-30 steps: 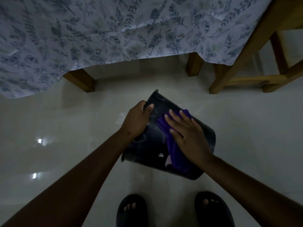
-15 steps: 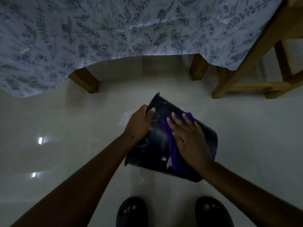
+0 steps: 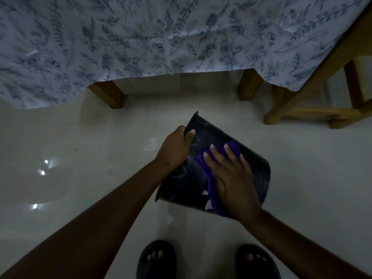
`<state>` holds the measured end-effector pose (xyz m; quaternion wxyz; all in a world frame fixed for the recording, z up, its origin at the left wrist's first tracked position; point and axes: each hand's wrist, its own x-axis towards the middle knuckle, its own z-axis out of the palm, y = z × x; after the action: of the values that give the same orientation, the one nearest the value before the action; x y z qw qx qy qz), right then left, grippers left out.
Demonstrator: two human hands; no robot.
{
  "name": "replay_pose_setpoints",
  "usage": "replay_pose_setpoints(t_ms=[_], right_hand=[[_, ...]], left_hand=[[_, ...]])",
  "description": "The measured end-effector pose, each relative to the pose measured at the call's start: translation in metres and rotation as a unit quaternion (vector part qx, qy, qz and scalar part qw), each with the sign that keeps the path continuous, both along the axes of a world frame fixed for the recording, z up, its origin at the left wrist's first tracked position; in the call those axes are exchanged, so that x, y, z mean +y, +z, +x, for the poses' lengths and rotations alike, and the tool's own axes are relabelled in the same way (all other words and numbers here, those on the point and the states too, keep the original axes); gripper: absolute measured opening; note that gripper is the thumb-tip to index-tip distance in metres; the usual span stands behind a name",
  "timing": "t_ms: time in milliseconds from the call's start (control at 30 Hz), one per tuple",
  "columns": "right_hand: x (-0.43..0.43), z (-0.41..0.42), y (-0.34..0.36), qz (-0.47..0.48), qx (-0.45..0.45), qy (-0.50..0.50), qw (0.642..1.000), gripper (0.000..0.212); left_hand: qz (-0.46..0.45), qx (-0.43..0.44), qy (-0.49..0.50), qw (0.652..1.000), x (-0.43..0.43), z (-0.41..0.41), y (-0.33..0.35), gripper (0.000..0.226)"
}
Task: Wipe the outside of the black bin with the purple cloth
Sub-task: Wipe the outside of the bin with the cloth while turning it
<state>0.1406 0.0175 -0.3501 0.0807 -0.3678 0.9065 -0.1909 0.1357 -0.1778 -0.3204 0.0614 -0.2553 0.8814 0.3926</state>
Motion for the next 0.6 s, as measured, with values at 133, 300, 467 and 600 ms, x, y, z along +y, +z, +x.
replay_pose_setpoints(t_ms=[133,300,467,600], right_hand=[[0.021,0.043,-0.019,0.042,0.064,0.161,0.984,0.077],[0.014,0.006,-0.004,0.002,0.019,0.090,0.996,0.057],[-0.005,-0.017,0.003,-0.014,-0.048,-0.053,0.997,0.049],[0.016,0.029,-0.005,0.042,0.018,0.058,0.997,0.068]], left_hand=[[0.008,-0.021,0.008,1.000,-0.001,-0.010,0.002,0.037],[-0.006,-0.017,0.005,1.000,0.002,-0.014,0.007,0.034],[-0.010,-0.021,0.005,1.000,0.001,-0.013,0.005,0.035],[-0.001,-0.034,-0.001,0.999,-0.002,-0.022,0.004,0.031]])
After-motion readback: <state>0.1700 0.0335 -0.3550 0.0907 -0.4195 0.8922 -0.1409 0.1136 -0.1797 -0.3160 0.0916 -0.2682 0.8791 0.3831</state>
